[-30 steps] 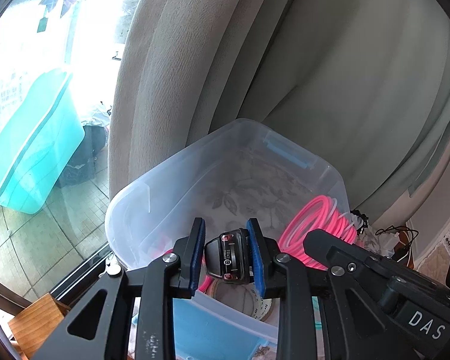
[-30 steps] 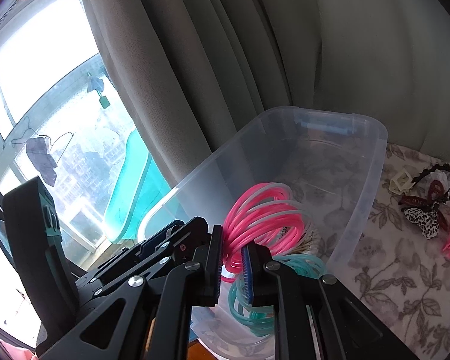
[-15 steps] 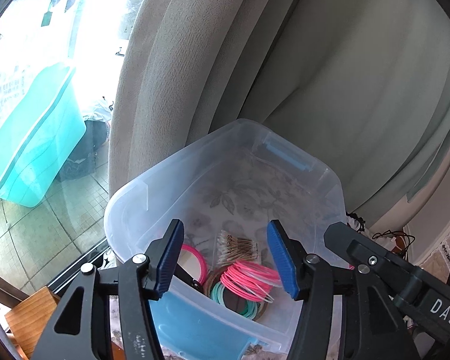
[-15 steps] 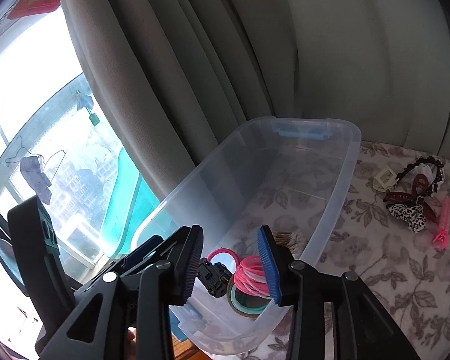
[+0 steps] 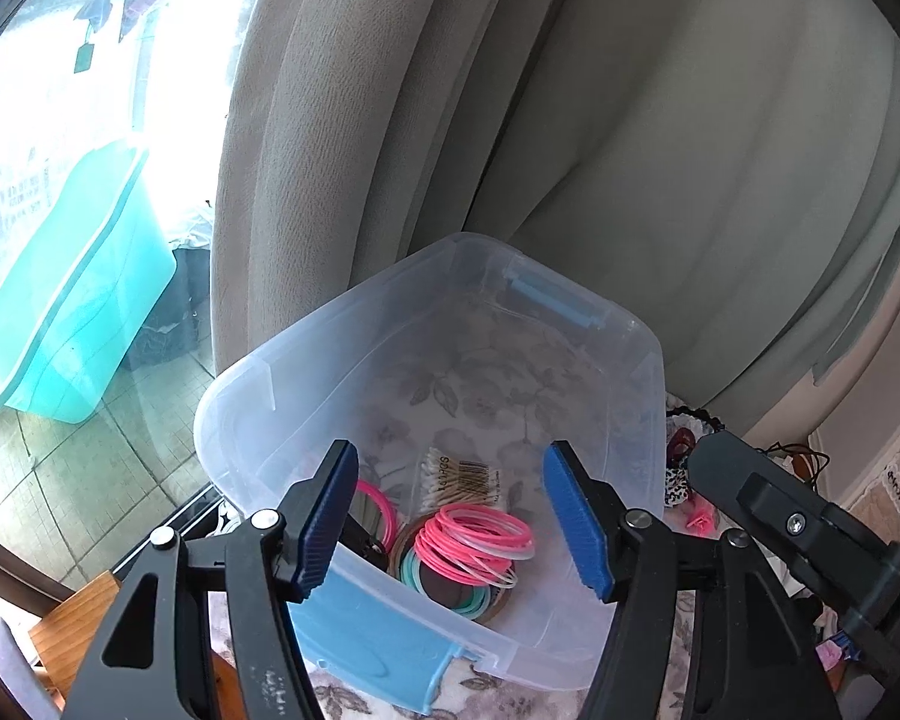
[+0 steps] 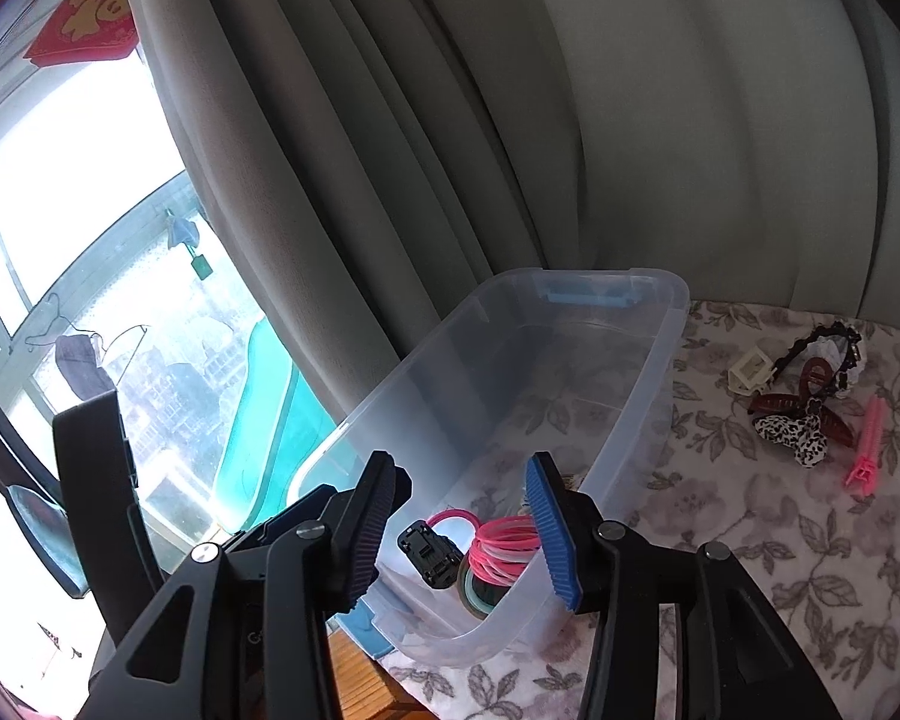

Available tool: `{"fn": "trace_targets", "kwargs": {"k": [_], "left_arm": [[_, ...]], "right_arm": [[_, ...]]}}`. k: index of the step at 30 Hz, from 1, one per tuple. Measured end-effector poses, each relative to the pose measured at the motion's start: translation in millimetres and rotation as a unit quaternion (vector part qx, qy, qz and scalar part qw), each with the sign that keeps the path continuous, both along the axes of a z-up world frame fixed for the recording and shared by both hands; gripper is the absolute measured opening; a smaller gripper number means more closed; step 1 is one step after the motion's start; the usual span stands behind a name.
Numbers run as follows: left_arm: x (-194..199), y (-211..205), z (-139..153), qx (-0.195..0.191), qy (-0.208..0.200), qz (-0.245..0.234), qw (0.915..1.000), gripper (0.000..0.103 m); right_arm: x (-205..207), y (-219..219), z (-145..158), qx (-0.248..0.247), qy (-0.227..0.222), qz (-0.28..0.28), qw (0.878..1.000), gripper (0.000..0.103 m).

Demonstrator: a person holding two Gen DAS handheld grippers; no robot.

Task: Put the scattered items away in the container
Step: 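Move both tools back toward the headband, claw clip and hair roller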

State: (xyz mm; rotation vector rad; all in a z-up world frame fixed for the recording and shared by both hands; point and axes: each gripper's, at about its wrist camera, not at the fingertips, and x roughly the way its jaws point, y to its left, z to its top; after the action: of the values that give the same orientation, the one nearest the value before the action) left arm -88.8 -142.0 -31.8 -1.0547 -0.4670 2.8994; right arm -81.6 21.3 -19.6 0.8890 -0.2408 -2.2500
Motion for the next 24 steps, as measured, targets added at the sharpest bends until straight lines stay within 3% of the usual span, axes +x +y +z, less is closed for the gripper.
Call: {"fn": "trace_targets", "kwargs": {"k": [11, 24], "left_arm": [[22, 43, 29, -0.033, 0.021, -0.031, 0.9987, 0.066], [42, 105, 47, -0.081, 0.039, -0.080, 0.9928, 0.066]], "right_arm": [[28, 54, 26, -0.037, 0.019, -0.026, 0.999, 0.052], [40, 125, 30, -0.088, 0.030, -0.077, 0.993, 0.054]]}}
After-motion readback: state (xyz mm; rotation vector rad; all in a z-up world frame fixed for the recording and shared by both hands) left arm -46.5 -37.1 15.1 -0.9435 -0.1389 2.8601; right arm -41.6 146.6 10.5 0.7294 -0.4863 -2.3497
